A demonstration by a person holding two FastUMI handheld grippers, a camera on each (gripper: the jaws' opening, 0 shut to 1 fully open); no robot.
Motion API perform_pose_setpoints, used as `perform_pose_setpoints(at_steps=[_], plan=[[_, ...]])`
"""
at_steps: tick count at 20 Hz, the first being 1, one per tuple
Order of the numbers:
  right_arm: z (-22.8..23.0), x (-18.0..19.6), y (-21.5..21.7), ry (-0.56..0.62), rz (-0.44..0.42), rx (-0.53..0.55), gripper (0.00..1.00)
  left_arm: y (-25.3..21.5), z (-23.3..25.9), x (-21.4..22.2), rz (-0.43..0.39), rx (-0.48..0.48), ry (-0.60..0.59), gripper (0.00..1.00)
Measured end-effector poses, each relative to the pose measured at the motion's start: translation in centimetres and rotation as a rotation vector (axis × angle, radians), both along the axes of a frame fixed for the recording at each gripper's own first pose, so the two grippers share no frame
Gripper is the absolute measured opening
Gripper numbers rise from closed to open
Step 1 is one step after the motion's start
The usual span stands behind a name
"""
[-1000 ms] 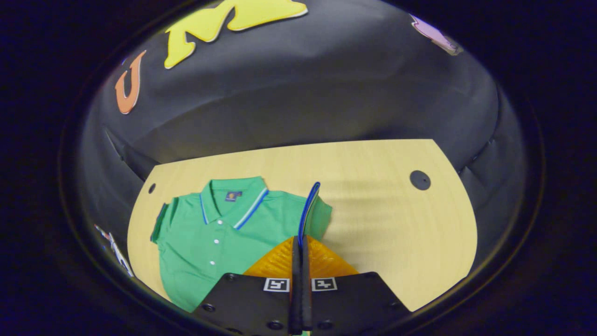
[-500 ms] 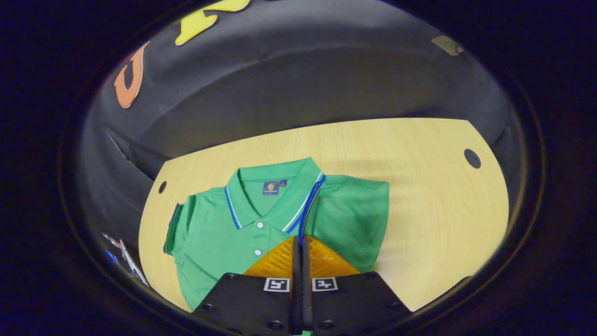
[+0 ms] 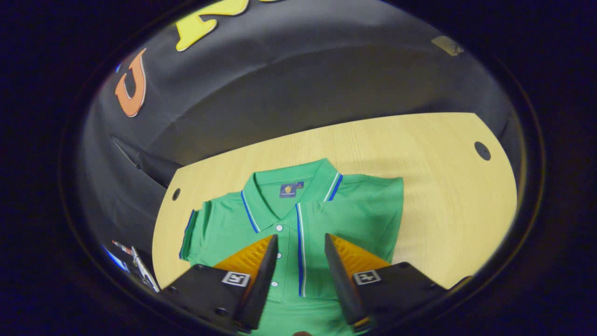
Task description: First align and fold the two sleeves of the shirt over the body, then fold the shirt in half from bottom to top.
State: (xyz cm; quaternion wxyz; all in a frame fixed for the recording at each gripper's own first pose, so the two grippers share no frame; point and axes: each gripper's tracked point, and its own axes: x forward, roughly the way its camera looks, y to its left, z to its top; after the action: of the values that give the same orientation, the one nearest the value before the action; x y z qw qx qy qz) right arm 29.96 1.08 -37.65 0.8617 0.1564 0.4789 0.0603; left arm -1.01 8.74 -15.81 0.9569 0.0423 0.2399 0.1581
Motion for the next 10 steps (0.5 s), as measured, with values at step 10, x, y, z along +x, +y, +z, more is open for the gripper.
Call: perform_pose_setpoints(at_steps=[10], plan=[[11.8,-6.9,-4.7,-0.293,0.135,-0.003,0.92,-3.8,0.6,4.7,-0.090,-0.096,-0.037,1.00]])
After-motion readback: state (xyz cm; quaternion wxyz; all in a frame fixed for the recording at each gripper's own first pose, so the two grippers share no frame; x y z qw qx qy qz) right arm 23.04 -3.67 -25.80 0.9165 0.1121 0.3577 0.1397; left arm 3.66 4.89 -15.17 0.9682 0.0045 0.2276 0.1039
